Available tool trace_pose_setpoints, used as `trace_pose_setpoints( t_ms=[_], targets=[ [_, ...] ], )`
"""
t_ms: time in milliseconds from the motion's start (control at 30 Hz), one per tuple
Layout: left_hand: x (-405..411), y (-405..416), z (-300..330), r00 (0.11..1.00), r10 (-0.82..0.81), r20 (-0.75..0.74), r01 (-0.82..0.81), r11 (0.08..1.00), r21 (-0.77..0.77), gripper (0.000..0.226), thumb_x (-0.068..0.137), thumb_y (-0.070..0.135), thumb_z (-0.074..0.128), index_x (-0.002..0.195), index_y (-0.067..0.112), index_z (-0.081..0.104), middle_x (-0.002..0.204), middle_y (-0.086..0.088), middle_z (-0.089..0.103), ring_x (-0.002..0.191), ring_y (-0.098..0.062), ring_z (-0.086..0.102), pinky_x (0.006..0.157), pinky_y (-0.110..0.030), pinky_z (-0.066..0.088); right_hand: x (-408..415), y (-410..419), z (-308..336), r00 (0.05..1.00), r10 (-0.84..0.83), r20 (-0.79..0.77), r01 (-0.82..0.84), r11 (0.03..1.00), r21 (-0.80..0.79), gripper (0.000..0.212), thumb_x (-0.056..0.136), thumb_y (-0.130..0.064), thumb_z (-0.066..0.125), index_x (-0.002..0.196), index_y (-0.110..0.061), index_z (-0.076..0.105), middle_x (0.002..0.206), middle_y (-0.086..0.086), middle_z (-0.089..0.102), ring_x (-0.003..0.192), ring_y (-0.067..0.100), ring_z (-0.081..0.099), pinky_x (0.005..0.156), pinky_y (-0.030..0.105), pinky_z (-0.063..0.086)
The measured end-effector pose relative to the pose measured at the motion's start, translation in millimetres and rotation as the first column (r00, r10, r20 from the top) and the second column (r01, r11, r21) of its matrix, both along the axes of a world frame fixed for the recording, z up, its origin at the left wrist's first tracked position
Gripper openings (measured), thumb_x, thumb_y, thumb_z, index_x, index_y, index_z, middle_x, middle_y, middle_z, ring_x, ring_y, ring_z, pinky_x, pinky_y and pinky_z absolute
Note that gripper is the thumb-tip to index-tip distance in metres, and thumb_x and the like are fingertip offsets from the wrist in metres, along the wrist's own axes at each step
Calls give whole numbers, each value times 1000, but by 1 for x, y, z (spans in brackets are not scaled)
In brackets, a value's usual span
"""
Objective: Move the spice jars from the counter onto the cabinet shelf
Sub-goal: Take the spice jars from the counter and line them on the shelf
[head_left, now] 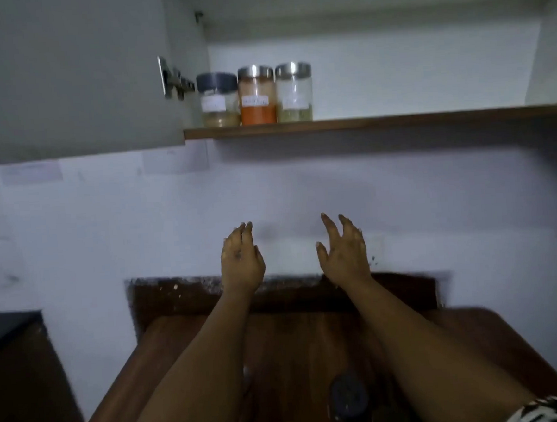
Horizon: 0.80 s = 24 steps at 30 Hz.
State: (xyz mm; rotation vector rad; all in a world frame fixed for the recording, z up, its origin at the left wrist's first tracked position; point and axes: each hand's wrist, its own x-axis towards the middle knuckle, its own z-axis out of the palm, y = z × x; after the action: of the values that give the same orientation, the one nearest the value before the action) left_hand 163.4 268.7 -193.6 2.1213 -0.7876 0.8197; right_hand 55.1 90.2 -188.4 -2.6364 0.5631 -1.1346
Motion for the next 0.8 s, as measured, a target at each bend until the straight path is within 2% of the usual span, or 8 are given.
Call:
trace_pose_setpoints(
  t_ms=[167, 267, 333, 467, 567, 633, 700, 800],
  targets=[
    [-12, 45, -99, 967, 75, -245, -67, 997, 39, 52, 90, 3, 51, 141, 3, 45, 137, -19, 49, 125, -35, 46, 102, -43, 41, -11, 13, -89, 969, -7, -247, 64, 972, 226, 68, 94, -42, 53, 152, -22, 24, 154, 16, 25, 139, 37, 26, 112, 46, 30],
    [-28, 72, -164, 869, 175, -462, -202, 979, -10, 50, 89, 4, 53, 139, 4, 47, 133, -19, 51, 120, -36, 48, 96, -42, 41, -15, 29, -136, 927, 50, -371, 67, 953, 296, 70, 93, -42, 54, 152, -21, 22, 153, 16, 24, 140, 36, 26, 114, 45, 29],
    [-38, 91, -203, 815, 230, -532, -288, 957, -28, 48, 86, 2, 57, 134, 1, 51, 129, -21, 54, 116, -37, 52, 93, -42, 43, -15, 42, -166, 892, 84, -444, 77, 940, 333, 74, 92, -44, 55, 152, -23, 18, 153, 14, 23, 140, 35, 27, 114, 45, 30],
    [-42, 125, -256, 710, 306, -634, -353, 934, 56, 49, 88, 12, 57, 135, 3, 49, 133, -19, 53, 122, -34, 50, 100, -42, 41, -9, 74, -215, 751, 146, -644, 77, 949, 304, 80, 91, -42, 57, 154, -26, 10, 155, 14, 18, 140, 36, 25, 112, 45, 31],
    [-40, 136, -279, 631, 360, -688, -372, 918, 139, 55, 89, 22, 57, 139, 5, 44, 138, -18, 50, 128, -33, 46, 107, -42, 37, 3, 104, -241, 615, 189, -766, 4, 970, 243, 91, 86, -45, 62, 154, -29, 4, 159, 15, 9, 144, 37, 16, 117, 47, 20],
    [-39, 137, -287, 605, 364, -708, -377, 914, 148, 58, 89, 27, 60, 141, 6, 43, 139, -17, 49, 130, -31, 44, 108, -40, 34, 14, 125, -251, 610, 274, -744, -69, 953, 295, 99, 79, -59, 64, 154, -29, 7, 160, 13, 7, 146, 35, 10, 118, 48, 13],
    [-40, 138, -293, 605, 322, -728, -336, 932, 133, 60, 88, 22, 63, 142, 4, 41, 139, -17, 47, 130, -32, 41, 108, -40, 32, 25, 147, -253, 718, 362, -594, -164, 918, 362, 101, 72, -71, 63, 152, -27, 19, 156, 10, 21, 144, 31, 21, 115, 47, 19],
    [-45, 141, -293, 689, 258, -677, -293, 954, 65, 56, 84, 12, 66, 135, 0, 47, 130, -18, 54, 123, -34, 48, 103, -38, 36, 51, 167, -248, 812, 421, -404, -278, 888, 367, 100, 67, -73, 64, 149, -30, 25, 154, 9, 28, 141, 29, 27, 111, 45, 27]
  ],
)
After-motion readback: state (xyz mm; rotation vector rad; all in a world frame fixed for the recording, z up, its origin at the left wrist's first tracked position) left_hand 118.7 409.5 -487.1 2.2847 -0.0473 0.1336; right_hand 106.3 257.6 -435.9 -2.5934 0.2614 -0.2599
